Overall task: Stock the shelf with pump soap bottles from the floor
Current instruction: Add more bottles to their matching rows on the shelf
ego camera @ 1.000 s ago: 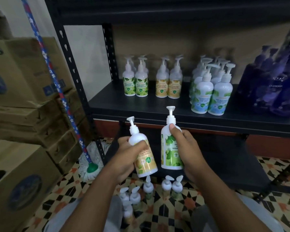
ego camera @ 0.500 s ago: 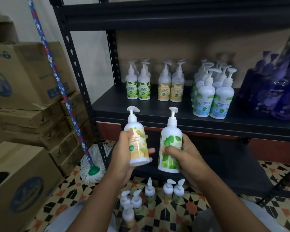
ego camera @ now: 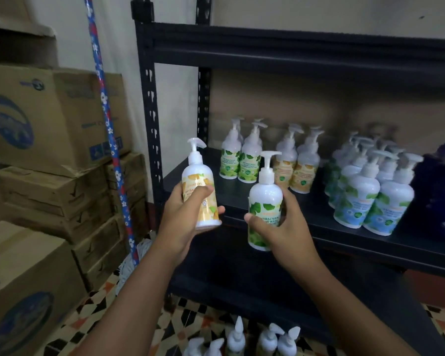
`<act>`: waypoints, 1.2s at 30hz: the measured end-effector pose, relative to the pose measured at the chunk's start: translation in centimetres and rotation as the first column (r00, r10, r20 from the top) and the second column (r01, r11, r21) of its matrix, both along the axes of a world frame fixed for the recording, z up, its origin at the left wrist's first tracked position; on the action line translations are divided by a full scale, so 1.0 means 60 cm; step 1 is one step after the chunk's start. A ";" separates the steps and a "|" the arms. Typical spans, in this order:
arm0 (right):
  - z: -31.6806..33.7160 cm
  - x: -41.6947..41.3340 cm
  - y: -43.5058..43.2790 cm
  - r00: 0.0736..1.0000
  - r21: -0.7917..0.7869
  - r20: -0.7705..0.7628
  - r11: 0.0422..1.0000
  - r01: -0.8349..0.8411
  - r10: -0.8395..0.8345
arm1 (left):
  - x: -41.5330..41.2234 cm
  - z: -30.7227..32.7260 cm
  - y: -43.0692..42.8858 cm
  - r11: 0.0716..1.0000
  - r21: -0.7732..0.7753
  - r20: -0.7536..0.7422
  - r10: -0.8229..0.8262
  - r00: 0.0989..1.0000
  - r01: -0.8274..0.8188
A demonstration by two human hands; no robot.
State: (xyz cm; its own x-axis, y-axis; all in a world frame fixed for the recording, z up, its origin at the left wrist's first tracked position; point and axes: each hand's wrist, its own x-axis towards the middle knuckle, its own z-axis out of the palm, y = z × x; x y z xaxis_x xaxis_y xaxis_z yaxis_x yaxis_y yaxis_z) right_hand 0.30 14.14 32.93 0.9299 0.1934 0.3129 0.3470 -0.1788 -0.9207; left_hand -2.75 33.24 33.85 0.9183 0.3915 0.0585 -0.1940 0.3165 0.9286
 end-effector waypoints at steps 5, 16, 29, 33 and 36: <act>0.031 0.094 0.102 0.996 0.003 0.067 0.998 0.063 -0.063 | 0.031 -0.003 0.044 0.996 0.001 0.001 0.090 0.996 -0.090; -0.005 0.198 0.188 0.977 -0.107 0.118 0.976 0.192 -0.179 | 0.052 -0.025 0.091 0.991 -0.005 -0.044 0.132 0.990 -0.133; -0.020 0.229 0.200 0.976 -0.323 0.037 0.922 0.215 -0.214 | 0.048 -0.055 0.088 0.973 0.172 -0.118 0.173 0.978 -0.152; -0.018 0.241 0.209 0.974 -0.333 0.042 0.916 0.224 -0.223 | 0.051 -0.054 0.083 0.968 0.200 -0.137 0.182 0.974 -0.153; -0.019 0.245 0.212 0.973 -0.325 0.038 0.918 0.227 -0.227 | 0.053 -0.055 0.080 0.968 0.203 -0.142 0.180 0.973 -0.149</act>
State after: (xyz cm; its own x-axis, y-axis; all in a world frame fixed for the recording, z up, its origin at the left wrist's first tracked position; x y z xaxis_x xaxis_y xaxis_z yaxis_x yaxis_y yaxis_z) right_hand 15.00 26.86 31.82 0.9611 0.0681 0.2675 0.2607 -0.5424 -0.7987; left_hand 0.46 38.02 30.58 0.8456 0.5338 0.0053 -0.0741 0.1075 0.9914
